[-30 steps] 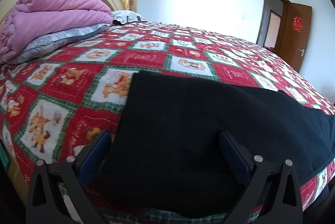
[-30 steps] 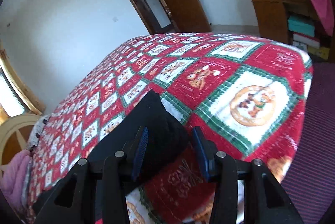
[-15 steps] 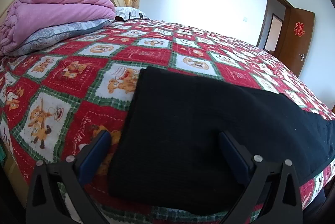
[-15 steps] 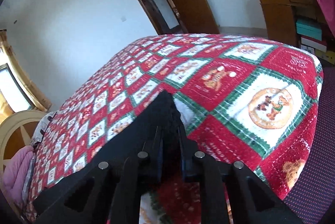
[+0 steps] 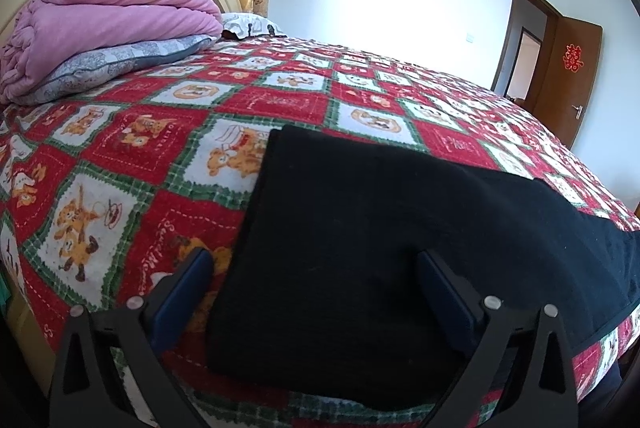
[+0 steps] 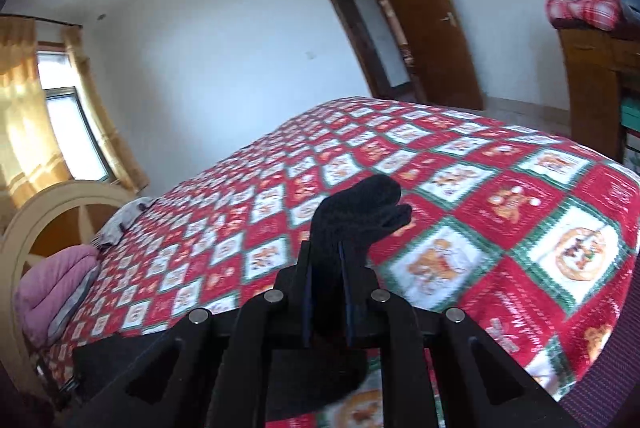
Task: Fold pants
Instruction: 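Lift the leg end with the right gripper and fold it toward the left gripper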
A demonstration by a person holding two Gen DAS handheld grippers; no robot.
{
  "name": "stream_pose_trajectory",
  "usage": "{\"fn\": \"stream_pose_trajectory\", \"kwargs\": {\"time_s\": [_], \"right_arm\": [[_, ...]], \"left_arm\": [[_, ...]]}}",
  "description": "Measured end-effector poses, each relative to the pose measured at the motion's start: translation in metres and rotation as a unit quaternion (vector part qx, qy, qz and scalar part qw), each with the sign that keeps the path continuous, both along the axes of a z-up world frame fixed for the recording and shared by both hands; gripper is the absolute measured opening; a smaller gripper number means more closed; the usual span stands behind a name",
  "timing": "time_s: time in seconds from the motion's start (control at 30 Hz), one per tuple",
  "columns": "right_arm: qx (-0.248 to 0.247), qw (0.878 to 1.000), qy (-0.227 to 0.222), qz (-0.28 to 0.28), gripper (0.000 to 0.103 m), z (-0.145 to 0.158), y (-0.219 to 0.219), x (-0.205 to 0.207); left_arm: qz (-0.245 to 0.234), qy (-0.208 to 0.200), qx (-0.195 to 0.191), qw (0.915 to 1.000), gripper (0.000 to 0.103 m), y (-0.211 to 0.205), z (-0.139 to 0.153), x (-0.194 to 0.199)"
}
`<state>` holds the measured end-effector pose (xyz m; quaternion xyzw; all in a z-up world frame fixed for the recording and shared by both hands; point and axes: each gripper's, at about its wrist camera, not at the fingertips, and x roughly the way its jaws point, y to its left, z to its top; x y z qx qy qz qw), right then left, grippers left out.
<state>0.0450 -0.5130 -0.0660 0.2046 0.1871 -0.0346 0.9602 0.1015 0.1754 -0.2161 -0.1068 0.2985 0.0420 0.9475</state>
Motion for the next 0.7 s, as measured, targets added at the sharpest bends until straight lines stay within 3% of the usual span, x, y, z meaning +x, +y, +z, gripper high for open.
{"fn": "stream_pose_trajectory", "kwargs": {"time_s": [0.4,0.7], "right_arm": [[-0.04,0.993,-0.01,0.112,0.012,0.012,0.077,0.008],[-0.055,0.984,0.008,0.167,0.012,0.001,0.125,0.021]], "left_arm": [[0.0,0.0,0.001,1.0,0.103,0.0,0.0,0.0],[0.001,0.0,0.001,1.0,0.103,-0.001,0.0,0.0]]}}
